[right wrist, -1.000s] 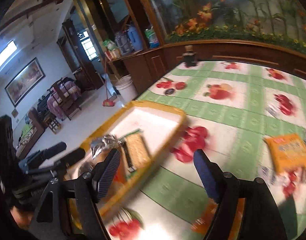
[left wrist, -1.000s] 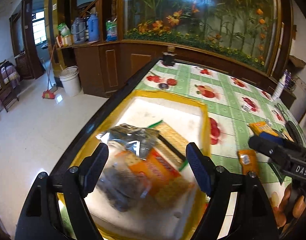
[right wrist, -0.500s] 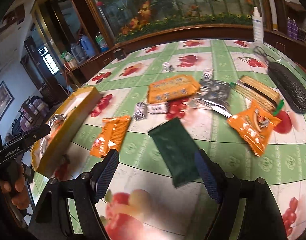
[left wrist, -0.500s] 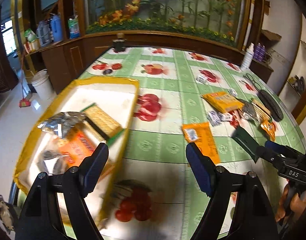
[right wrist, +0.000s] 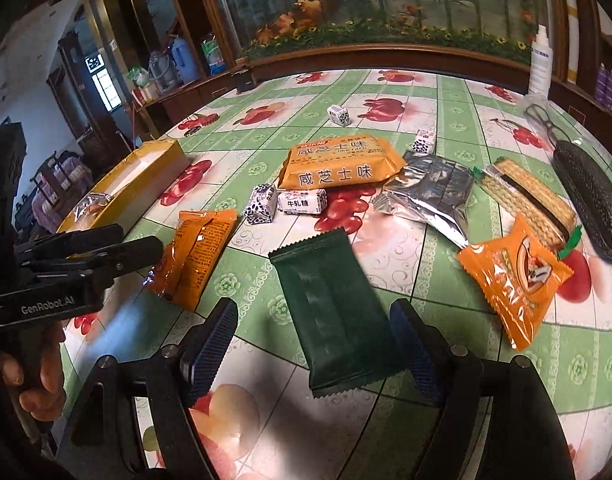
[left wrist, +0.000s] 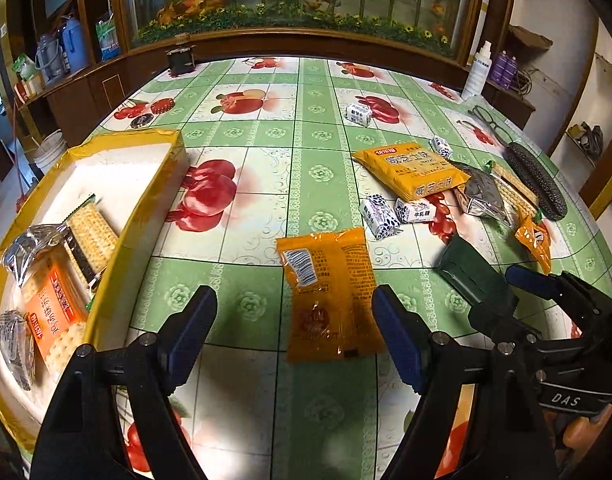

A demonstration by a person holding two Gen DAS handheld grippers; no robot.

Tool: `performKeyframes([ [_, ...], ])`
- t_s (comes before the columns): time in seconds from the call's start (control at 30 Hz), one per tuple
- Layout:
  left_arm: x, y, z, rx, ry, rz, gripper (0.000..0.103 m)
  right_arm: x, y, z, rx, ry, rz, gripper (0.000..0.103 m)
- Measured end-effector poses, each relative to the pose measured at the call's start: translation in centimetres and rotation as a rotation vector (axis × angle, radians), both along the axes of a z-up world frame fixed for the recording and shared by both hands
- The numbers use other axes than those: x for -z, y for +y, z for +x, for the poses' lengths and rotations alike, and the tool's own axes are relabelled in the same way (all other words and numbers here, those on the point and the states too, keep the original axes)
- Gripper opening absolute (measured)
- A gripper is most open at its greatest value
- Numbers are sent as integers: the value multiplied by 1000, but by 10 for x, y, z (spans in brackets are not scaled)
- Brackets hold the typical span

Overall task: Organize snacks
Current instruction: 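Grasp the orange translucent bag with the left gripper while the right grasps the dark green pack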

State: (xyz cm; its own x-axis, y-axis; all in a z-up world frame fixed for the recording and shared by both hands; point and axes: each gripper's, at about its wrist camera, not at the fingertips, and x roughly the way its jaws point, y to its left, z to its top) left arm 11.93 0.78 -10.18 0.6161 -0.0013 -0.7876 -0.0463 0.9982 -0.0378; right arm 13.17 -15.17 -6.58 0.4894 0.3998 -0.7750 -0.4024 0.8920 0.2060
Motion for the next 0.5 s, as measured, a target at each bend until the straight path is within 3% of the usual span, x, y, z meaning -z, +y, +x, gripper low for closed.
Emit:
performKeyframes([
  [0.5, 19, -18, 14, 0, 54, 28, 80, 8, 2, 8, -17, 31, -44, 85],
])
